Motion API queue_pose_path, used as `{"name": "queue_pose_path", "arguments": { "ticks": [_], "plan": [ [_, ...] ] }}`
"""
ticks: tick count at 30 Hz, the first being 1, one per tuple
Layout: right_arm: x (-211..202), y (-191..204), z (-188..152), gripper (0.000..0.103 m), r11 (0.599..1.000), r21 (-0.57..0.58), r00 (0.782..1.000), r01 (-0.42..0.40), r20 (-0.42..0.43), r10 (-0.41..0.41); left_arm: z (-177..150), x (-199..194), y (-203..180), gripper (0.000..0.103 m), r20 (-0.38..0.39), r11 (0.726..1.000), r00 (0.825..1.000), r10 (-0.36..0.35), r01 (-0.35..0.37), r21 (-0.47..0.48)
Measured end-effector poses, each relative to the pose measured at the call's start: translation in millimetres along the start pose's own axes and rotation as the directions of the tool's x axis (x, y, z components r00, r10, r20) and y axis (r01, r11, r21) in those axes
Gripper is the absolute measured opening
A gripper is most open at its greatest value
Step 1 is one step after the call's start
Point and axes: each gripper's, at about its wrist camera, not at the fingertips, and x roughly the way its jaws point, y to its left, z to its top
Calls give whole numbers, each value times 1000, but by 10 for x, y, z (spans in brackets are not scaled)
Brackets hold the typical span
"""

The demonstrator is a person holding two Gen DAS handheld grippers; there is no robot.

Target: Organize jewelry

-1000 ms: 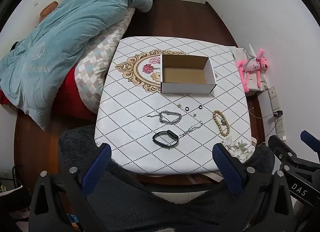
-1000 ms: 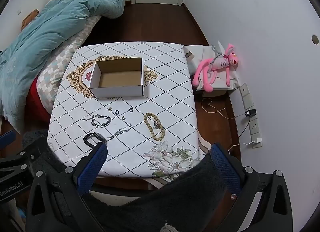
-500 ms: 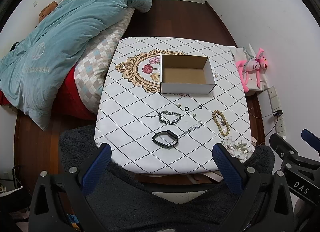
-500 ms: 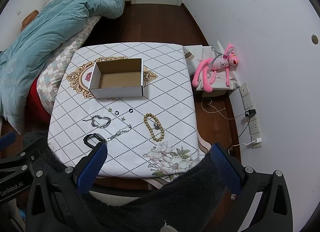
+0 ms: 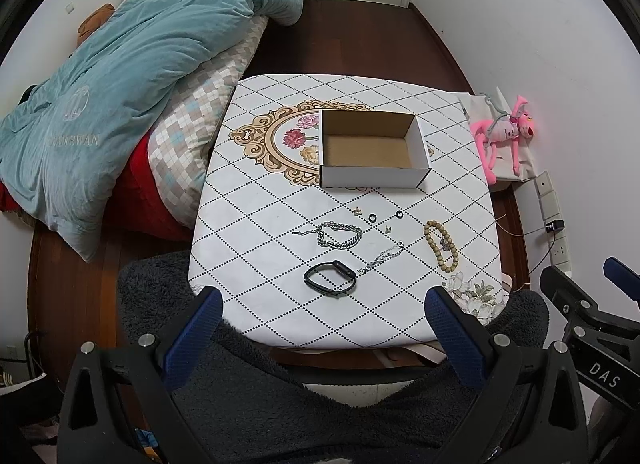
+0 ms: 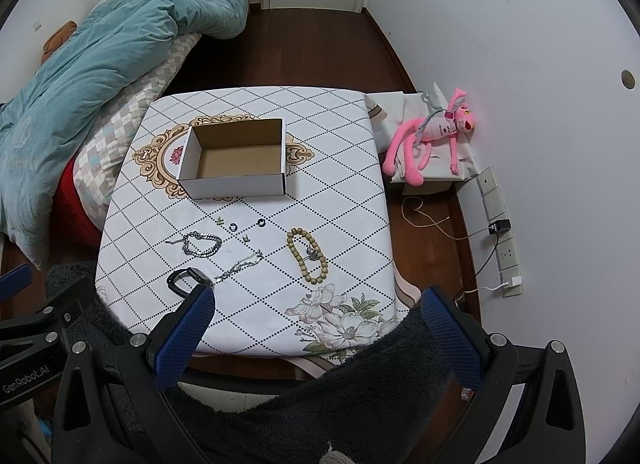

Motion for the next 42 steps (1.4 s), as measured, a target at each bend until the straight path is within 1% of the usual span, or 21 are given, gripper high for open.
{"name": "queue_pose_path", "arguments": {
  "ticks": [12, 13, 17, 19, 25, 42],
  "plan": [
    [22, 39, -107, 103, 1000, 3, 1000, -2, 3, 2, 64, -47, -39, 103, 2, 1000, 1000, 1, -1, 6],
    [-30, -31, 17, 103, 1000, 3, 1000, -3, 4, 3, 65, -51, -38, 103, 2, 1000, 1000, 1, -1, 5],
    [-44, -53, 63, 103, 1000, 4, 1000, -1, 7, 1, 65, -64, -44, 103, 8, 1000, 1000, 1, -1, 6],
    [-48, -35, 8, 103, 1000, 5, 1000, -1, 7, 1, 74, -72, -57, 103, 9, 1000, 1000, 1, -1, 7],
    [-77, -73, -10, 103, 1000, 10, 1000, 1, 12, -1, 79, -87, -68, 103, 14, 1000, 1000, 0, 0, 12],
    [-87, -104, 20, 103, 1000, 12, 1000, 2, 19, -2, 74, -97, -102, 103, 11, 1000, 1000, -4, 4, 14]
  ]
}}
